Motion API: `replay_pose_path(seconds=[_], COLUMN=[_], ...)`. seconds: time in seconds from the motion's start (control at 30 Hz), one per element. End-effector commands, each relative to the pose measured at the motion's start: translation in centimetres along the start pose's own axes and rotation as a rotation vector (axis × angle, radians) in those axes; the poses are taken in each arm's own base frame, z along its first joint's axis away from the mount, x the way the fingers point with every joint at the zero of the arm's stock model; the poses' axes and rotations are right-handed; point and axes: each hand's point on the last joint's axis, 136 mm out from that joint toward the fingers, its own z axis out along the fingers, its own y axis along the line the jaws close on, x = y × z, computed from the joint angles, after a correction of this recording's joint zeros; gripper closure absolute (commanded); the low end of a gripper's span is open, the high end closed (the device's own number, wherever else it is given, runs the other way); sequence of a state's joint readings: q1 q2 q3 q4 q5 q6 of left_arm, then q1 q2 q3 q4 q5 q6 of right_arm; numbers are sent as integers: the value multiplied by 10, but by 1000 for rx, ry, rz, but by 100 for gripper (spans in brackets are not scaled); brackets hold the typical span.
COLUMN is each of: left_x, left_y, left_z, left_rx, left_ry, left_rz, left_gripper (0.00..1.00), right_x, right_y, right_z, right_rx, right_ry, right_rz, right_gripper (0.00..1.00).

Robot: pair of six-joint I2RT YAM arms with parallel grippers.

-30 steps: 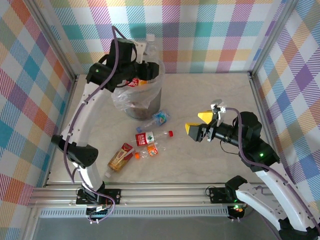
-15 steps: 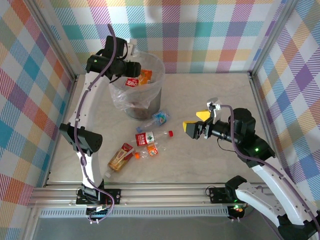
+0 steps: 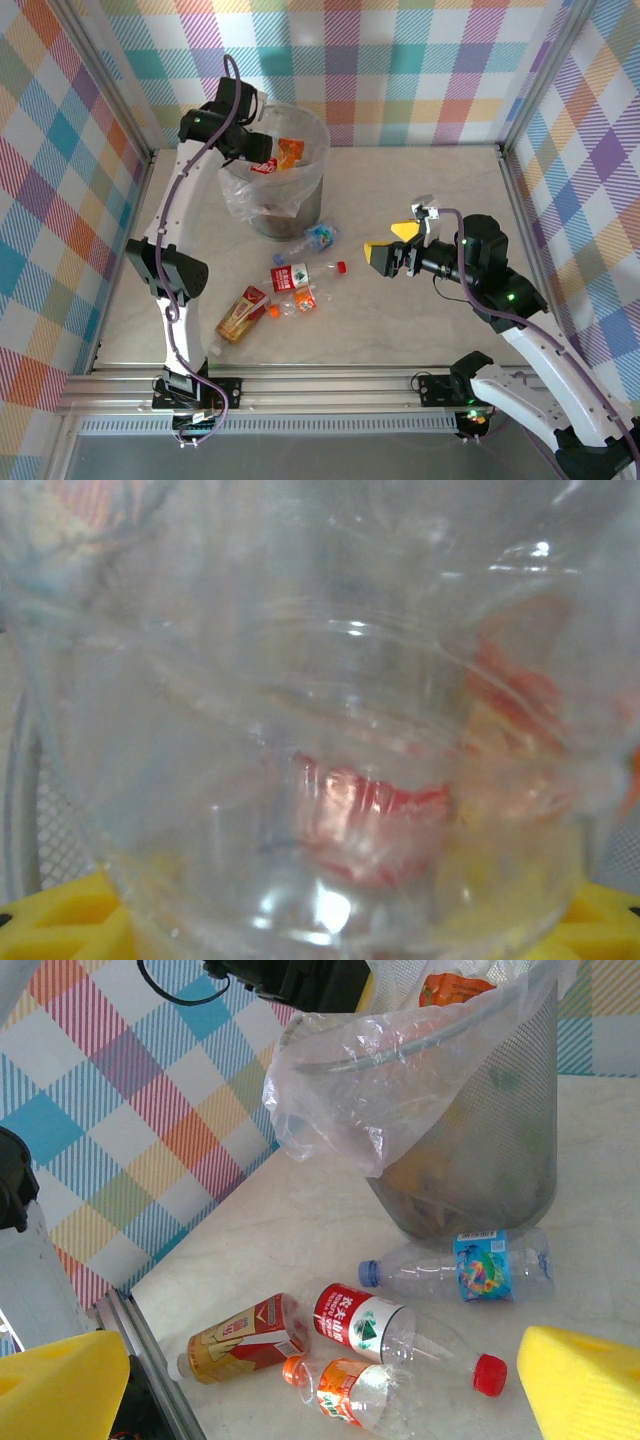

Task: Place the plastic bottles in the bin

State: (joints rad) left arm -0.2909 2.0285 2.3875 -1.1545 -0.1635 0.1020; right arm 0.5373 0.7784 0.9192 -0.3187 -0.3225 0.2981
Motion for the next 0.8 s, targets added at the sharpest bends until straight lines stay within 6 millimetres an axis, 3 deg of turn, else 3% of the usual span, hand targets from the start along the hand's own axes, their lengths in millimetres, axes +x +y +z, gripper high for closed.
replay_pose_path(seconds=[0.0, 0.4, 0.6, 0.77], left_x=[-1, -4, -8, -13], left_y=[11, 13, 13, 0], left_z=[-4, -9, -19, -35], left_rx=[-35, -39, -28, 63], left_ry=[1, -7, -29, -65], left_rz=[-1, -18, -40, -71], left_gripper=[35, 19, 20, 20], right_x=[-14, -12, -12, -10], right_y=[10, 11, 11, 10], right_z=[-4, -5, -6, -5], right_rx=[-30, -33, -32, -32], right_ry=[-39, -35, -37, -32], right_rz=[-34, -27, -25, -21], right_gripper=[0, 0, 0, 0])
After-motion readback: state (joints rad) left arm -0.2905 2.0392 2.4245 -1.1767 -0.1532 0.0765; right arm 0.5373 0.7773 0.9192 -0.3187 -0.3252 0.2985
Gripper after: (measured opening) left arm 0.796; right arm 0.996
